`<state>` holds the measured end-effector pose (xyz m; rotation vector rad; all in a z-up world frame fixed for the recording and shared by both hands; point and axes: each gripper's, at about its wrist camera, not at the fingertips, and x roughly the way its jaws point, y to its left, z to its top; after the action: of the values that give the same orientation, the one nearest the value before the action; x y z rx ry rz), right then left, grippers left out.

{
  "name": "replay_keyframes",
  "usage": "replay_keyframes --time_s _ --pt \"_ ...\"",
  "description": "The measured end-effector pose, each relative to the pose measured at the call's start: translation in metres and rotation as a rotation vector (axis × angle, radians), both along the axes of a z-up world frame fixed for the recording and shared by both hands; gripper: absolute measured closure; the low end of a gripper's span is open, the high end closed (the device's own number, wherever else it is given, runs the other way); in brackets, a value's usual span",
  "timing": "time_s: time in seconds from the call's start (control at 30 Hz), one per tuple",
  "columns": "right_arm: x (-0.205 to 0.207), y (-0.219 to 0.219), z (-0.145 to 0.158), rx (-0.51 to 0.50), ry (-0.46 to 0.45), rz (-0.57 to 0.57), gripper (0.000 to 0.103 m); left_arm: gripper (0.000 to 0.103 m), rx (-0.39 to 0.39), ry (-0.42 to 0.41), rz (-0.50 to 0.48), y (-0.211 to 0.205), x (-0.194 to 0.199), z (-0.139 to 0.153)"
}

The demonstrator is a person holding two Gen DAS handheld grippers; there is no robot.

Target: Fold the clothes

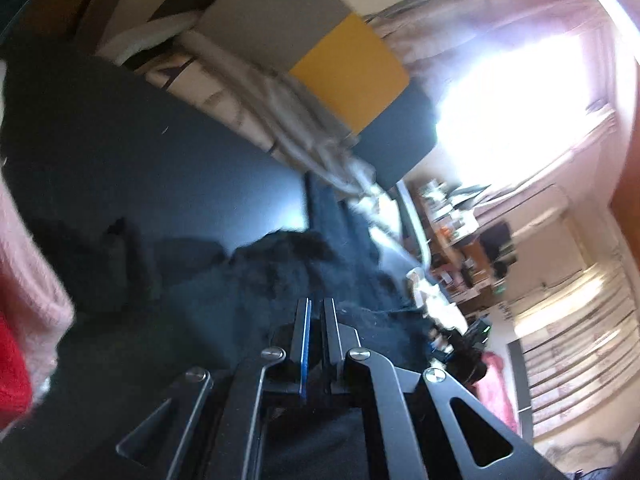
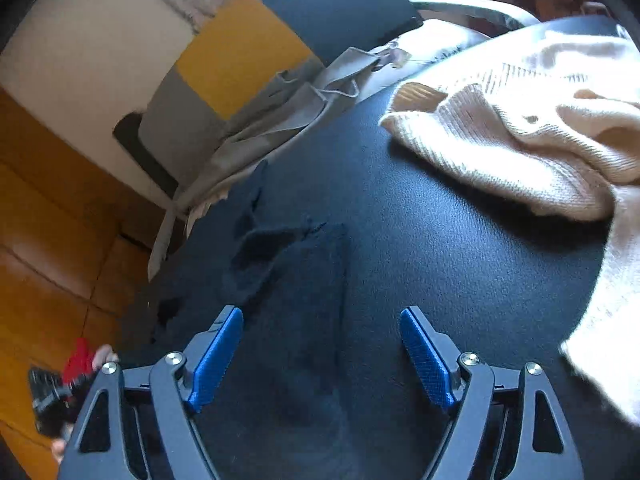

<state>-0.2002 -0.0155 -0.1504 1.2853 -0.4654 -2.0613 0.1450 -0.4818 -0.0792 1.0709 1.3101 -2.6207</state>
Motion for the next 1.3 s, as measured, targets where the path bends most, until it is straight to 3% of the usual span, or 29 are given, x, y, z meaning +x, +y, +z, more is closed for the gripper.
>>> replay_keyframes --time_s 0.03,0.1,0.2,0.3,0.37,0.5,0.6,0.67,0.7,0.73,0.87,0.9,0.93,0.97,1.0,1.1,1.17,1.3 --pt "-0.003 -0.002 -0.003 0.0 -0.003 0.006 0.054 0.1 -0.006 -0.033 -0.009 0.003 -0.005 -0.007" --pt "-0.004 -0.015 -0.002 0.067 0.019 0.054 0.089 0.1 -0.018 -0.062 -0.035 0.011 -0.015 -0.013" --pt "0.002 -0.033 0.013 0.188 0.123 0.111 0.089 0.1 -0.032 -0.056 -0.062 0.02 -0.028 -0.01" --pt "0.004 -0.021 0.035 0.18 0.209 0.039 0.095 0.1 -0.027 0.02 -0.057 0.018 -0.035 0.006" --pt "0.001 -0.011 0.04 0.214 0.242 -0.019 0.1 0.1 -0.051 0.027 -0.038 0.012 -0.042 0.014" --pt "-0.011 0.004 0.018 0.337 0.207 -0.082 0.1 0.1 -0.108 -0.083 -0.015 0.005 -0.057 -0.003" --pt "-0.01 0.02 0.01 0.183 0.125 -0.07 0.094 0.1 -0.08 -0.114 -0.014 0.002 -0.053 -0.018" --pt "-0.007 0.023 0.013 0.073 0.101 -0.035 0.068 0.1 -0.062 -0.104 -0.008 0.002 -0.041 -0.021" --pt "-0.006 0.02 0.015 0.047 0.093 -0.019 0.038 0.1 -0.057 -0.104 -0.006 0.002 -0.035 -0.022" --pt "-0.007 0.018 0.017 0.022 0.082 -0.004 0.021 0.1 -0.053 -0.103 -0.005 0.002 -0.029 -0.023" --pt "-0.008 -0.014 0.022 0.06 0.102 0.065 0.02 0.1 -0.048 -0.108 -0.005 0.004 -0.018 -0.021" --pt "-0.007 -0.027 0.02 0.116 0.105 0.099 0.02 0.1 -0.051 -0.105 -0.006 0.005 -0.018 -0.018" --pt "-0.007 -0.041 0.017 0.188 0.112 0.137 0.034 0.1 -0.054 -0.097 -0.009 0.007 -0.018 -0.014" --pt "-0.001 -0.056 0.015 0.291 0.151 0.184 0.053 0.1 -0.061 -0.085 -0.014 0.009 -0.018 -0.009" --pt "0.007 -0.067 0.015 0.375 0.195 0.227 0.089 0.1 -0.067 -0.059 -0.023 0.01 -0.019 -0.002" --pt "0.026 -0.07 0.029 0.45 0.313 0.23 0.09 0.1 -0.081 0.021 -0.034 0.012 -0.024 0.019" --pt "0.031 -0.058 0.04 0.47 0.377 0.168 0.091 0.1 -0.09 0.052 -0.032 0.01 -0.029 0.028" --pt "0.021 -0.034 0.027 0.461 0.302 0.073 0.091 0.101 -0.098 -0.058 0.013 0.001 -0.046 0.007"
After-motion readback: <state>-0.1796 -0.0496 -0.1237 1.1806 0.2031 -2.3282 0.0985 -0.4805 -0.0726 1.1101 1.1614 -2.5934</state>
